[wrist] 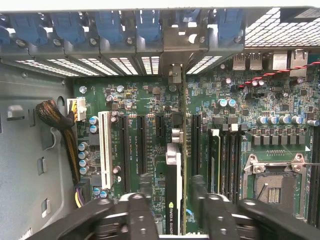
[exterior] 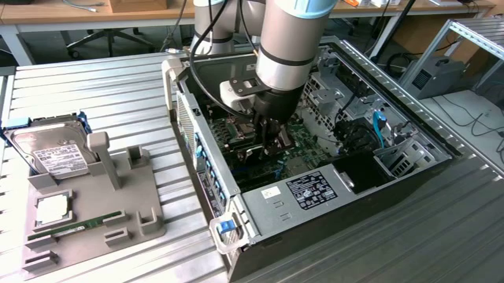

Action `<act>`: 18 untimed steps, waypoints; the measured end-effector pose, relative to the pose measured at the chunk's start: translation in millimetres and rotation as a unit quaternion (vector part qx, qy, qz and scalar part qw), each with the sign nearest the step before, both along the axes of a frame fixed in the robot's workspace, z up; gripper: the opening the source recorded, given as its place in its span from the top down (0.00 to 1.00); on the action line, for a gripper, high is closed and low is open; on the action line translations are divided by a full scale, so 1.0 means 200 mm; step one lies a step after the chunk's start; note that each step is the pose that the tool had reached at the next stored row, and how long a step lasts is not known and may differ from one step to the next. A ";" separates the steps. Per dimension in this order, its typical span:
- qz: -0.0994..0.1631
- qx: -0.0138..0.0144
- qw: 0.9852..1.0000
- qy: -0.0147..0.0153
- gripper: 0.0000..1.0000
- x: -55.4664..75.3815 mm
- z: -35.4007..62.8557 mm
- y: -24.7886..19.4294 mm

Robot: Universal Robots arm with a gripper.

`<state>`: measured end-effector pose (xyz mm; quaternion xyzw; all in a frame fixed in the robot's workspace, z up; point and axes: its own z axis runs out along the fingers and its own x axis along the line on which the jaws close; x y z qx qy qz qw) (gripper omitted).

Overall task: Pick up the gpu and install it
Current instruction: 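Insert the gpu into the slot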

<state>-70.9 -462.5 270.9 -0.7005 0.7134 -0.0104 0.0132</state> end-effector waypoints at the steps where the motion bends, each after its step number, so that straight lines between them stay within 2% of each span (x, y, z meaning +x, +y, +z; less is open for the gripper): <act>1: 0.000 0.000 1.000 0.000 0.61 0.00 0.000 0.000; 4: 0.000 0.000 1.000 0.000 0.61 0.00 0.000 0.000; 10: 0.000 0.002 1.000 0.000 0.61 0.00 -0.002 0.010; 18: 0.000 0.002 1.000 0.000 0.61 0.00 -0.018 0.010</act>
